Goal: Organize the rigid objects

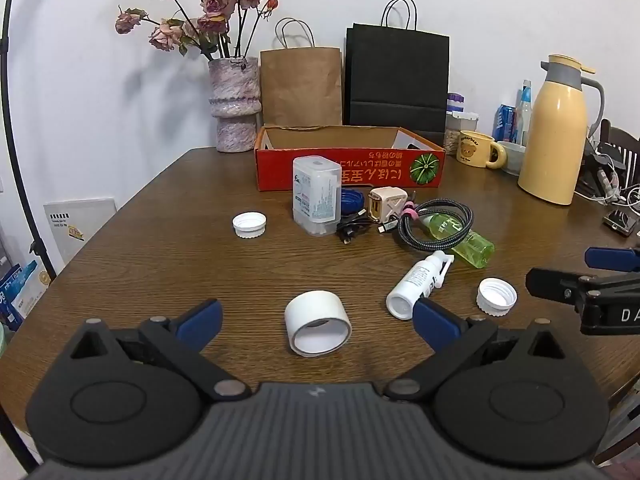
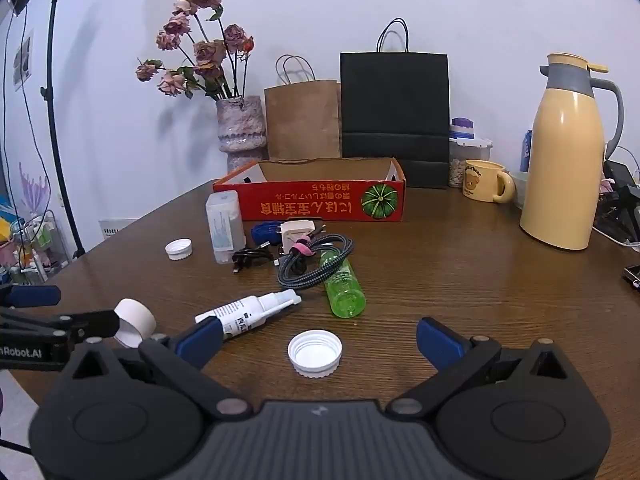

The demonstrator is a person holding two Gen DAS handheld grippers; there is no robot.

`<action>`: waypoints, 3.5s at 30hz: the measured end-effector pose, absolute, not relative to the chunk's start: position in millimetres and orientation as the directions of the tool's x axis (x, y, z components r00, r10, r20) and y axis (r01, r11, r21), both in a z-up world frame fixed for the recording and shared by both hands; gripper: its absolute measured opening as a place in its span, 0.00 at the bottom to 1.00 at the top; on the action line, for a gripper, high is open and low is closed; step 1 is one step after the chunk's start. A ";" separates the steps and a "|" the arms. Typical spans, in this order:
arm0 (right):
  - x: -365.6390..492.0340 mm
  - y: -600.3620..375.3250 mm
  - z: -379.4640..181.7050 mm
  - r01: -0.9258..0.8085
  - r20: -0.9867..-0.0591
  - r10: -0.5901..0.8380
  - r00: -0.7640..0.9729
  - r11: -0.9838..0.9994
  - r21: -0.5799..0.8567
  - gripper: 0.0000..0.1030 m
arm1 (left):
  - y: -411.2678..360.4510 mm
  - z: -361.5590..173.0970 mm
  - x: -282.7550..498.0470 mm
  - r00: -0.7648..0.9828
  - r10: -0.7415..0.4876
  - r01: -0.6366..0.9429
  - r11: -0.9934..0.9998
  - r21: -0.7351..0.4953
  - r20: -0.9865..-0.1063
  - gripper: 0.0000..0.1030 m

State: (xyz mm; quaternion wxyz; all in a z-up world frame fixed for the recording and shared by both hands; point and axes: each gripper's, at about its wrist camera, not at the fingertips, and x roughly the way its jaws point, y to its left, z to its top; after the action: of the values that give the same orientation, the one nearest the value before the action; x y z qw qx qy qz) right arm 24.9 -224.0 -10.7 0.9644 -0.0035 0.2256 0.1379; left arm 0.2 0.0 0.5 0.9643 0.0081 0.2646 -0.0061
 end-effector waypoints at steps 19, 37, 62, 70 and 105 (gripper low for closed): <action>20.1 -223.8 -10.2 -0.270 -0.439 0.266 0.858 0.961 0.056 1.00 | 0.0 5.1 -3.4 0.868 -0.027 0.027 1.000 -0.007 -0.497 1.00; 16.9 -223.1 -9.1 -0.270 -0.435 0.266 0.860 0.961 0.053 1.00 | 1.5 5.5 -5.5 0.872 -0.033 0.028 0.999 -0.016 -0.489 1.00; 13.8 -223.5 -8.2 -0.271 -0.430 0.266 0.863 0.961 0.050 1.00 | 4.1 5.5 -9.7 0.875 -0.037 0.027 0.999 -0.028 -0.483 1.00; 13.7 -222.8 -7.6 -0.272 -0.431 0.266 0.862 0.961 0.048 1.00 | 4.3 5.2 -10.0 0.875 -0.038 0.027 0.999 -0.029 -0.482 1.00; 13.6 -221.8 -6.6 -0.274 -0.430 0.267 0.862 0.960 0.046 1.00 | 4.7 4.7 -10.2 0.877 -0.042 0.031 0.999 -0.031 -0.479 1.00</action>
State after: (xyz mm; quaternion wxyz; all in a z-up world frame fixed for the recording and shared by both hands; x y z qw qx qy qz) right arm 13.6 -221.8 -6.6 0.9649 -0.0084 0.2217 0.1403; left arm -10.2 4.7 4.7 0.9686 -0.0113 0.2477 -0.0189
